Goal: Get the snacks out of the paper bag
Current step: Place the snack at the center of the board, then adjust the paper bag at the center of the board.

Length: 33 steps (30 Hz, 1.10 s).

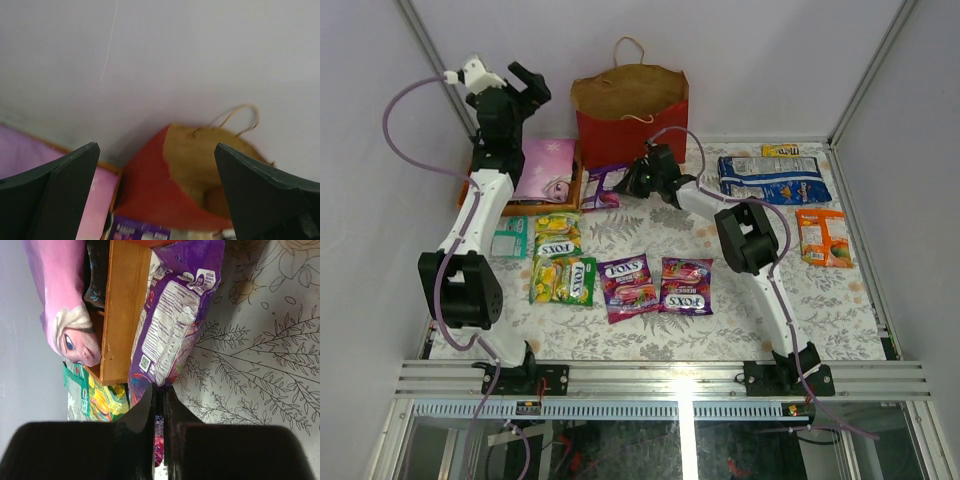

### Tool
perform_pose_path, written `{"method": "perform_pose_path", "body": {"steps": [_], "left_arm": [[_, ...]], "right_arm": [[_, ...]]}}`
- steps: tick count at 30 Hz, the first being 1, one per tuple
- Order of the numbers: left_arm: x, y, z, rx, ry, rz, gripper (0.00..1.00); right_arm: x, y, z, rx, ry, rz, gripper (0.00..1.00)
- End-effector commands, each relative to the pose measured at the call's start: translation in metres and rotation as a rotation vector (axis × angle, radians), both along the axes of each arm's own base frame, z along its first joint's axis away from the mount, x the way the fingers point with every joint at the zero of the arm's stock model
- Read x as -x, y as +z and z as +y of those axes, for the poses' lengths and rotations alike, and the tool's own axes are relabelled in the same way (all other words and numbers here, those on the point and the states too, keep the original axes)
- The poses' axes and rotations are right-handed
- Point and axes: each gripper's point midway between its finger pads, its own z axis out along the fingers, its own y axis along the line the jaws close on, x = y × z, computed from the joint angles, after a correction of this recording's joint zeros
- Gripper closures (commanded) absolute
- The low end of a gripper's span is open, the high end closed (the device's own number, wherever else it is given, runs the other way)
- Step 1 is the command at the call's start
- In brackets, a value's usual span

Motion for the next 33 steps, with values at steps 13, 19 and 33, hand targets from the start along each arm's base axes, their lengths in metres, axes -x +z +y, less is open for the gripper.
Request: {"method": "perform_pose_path", "body": {"steps": [13,19,33], "left_arm": [[-0.018,-0.15,-0.032,0.119,-0.116,0.292,0.0],[-0.033,-0.169,-0.034,0.102,-0.107,0.285,0.0],[-0.078,-0.183,0.036,-0.002,0.297,0.371,0.01]], "right_arm": [[-0.019,0.014,-0.003,0.068,0.127,-0.048,0.64],[-0.014,0.067,-0.071,0.081,-0.019,-0.211,0.29],[-0.047,0.123,-0.241,0.084,-0.455,-0.303,0.32]]}}
